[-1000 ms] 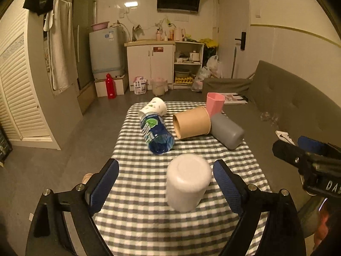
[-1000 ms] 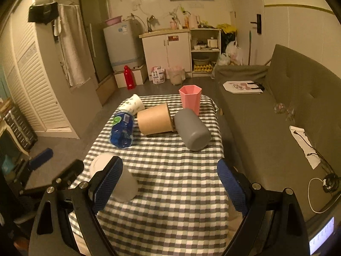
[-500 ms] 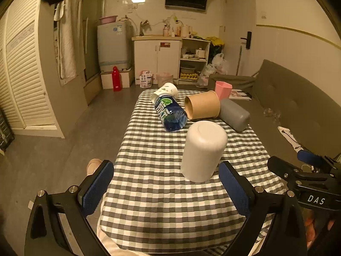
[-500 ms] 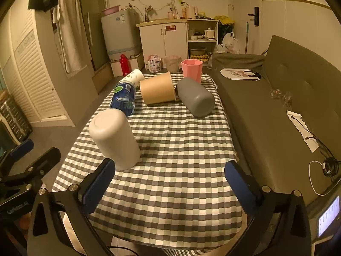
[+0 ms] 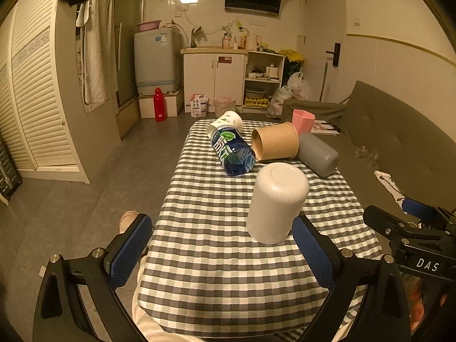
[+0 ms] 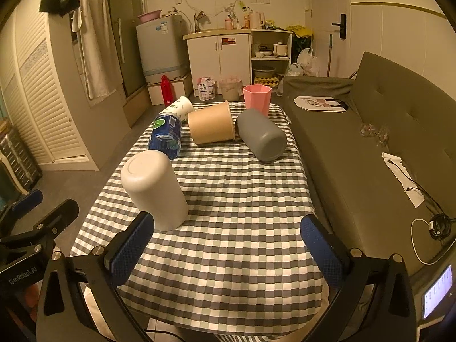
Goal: Flip cup upside down
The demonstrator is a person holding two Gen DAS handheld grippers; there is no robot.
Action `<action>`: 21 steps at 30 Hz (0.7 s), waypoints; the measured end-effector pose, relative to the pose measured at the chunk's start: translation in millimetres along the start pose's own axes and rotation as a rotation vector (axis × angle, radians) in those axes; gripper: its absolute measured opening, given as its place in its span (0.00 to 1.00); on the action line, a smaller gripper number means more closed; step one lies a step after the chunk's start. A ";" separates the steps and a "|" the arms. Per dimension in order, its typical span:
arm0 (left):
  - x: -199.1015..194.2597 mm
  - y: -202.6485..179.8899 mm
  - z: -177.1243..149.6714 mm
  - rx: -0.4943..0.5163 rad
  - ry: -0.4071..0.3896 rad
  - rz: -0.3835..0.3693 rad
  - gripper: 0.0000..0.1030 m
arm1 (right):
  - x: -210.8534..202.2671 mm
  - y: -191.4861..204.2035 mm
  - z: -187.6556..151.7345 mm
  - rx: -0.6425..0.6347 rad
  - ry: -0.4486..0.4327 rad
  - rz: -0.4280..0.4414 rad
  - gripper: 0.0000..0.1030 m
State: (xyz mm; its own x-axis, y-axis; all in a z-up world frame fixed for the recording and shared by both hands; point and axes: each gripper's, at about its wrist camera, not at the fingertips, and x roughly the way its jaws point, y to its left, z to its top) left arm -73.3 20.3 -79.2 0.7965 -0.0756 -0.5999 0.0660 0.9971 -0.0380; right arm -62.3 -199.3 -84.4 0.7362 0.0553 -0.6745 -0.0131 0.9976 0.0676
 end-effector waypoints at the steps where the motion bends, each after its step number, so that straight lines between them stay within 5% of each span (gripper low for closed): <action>1: 0.1 -0.3 -0.1 0.001 -0.001 0.003 0.99 | 0.3 0.4 0.1 -0.001 0.000 0.000 1.00; 21: 0.5 -0.8 -2.0 0.005 -0.003 0.025 0.99 | 0.1 3.8 -1.3 -0.010 0.001 0.000 1.00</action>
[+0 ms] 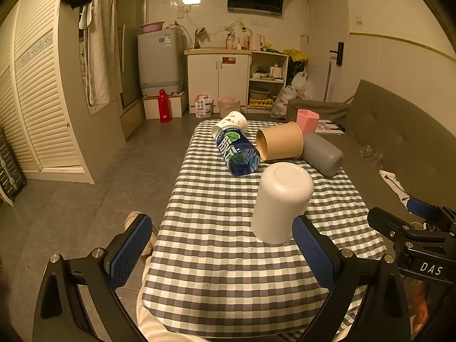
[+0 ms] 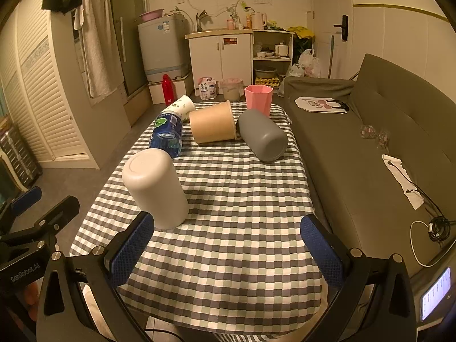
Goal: Flip cup upside down
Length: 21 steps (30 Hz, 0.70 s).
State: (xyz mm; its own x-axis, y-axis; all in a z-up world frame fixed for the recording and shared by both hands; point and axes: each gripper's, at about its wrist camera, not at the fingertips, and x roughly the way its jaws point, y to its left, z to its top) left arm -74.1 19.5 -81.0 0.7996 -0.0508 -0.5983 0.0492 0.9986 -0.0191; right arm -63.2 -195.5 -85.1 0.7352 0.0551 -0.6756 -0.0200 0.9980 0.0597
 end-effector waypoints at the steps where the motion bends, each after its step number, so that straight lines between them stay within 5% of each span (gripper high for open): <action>1: -0.1 0.1 -0.2 0.000 0.000 0.000 0.99 | 0.1 0.1 0.0 0.000 0.000 0.001 1.00; 21: 3.0 1.5 -2.6 -0.005 0.009 0.006 0.99 | 1.4 2.1 -2.7 -0.004 0.008 0.003 1.00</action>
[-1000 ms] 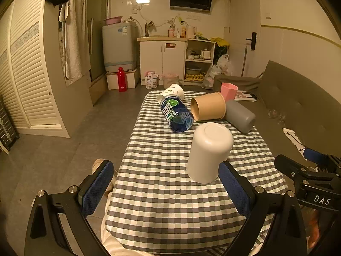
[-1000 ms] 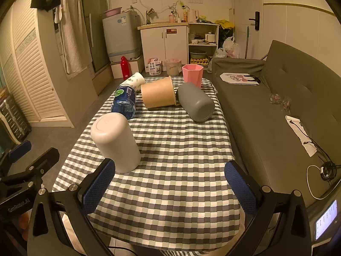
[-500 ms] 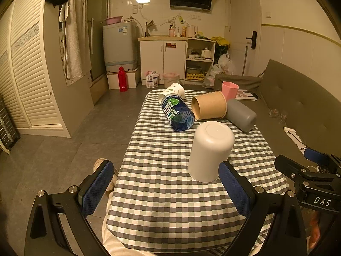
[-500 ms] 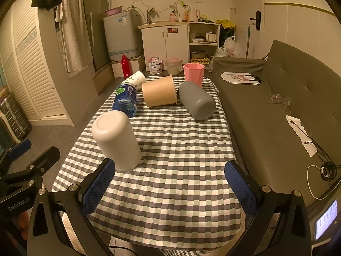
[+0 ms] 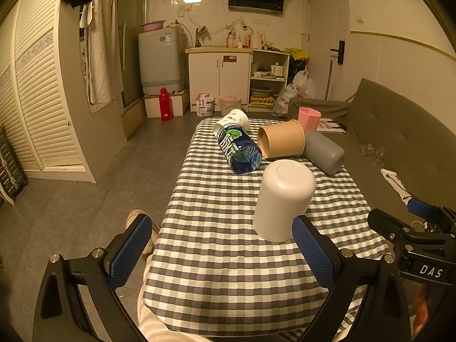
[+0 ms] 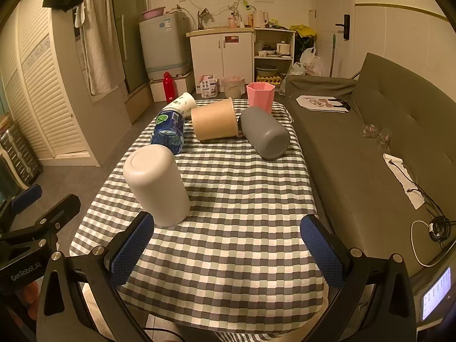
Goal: Flip cup upside down
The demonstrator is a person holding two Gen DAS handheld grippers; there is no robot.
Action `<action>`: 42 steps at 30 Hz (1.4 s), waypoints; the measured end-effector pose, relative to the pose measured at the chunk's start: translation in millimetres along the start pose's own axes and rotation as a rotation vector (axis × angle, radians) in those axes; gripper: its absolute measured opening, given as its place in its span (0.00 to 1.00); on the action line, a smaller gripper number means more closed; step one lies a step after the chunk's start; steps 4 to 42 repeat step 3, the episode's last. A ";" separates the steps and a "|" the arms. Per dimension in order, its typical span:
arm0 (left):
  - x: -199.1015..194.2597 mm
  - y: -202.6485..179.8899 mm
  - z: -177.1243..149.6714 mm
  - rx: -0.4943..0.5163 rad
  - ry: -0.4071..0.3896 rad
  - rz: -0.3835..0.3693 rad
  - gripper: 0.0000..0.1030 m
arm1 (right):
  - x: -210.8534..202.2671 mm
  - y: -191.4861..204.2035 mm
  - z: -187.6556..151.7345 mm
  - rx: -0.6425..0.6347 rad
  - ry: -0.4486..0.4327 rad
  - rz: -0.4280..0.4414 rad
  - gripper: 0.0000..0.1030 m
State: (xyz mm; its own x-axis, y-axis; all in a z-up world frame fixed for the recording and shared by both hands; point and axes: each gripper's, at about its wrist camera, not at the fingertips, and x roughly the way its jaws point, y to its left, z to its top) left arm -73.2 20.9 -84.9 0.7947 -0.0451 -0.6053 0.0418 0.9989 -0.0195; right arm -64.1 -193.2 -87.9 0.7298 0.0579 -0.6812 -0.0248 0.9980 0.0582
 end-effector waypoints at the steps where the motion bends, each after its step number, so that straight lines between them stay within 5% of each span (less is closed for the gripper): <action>1: -0.1 0.7 -0.7 -0.003 -0.001 0.001 0.99 | 0.2 0.1 -0.3 0.000 0.001 0.000 1.00; 42: -0.1 1.3 -1.3 -0.006 -0.004 0.004 0.99 | 0.3 0.2 -0.6 0.000 0.001 -0.002 1.00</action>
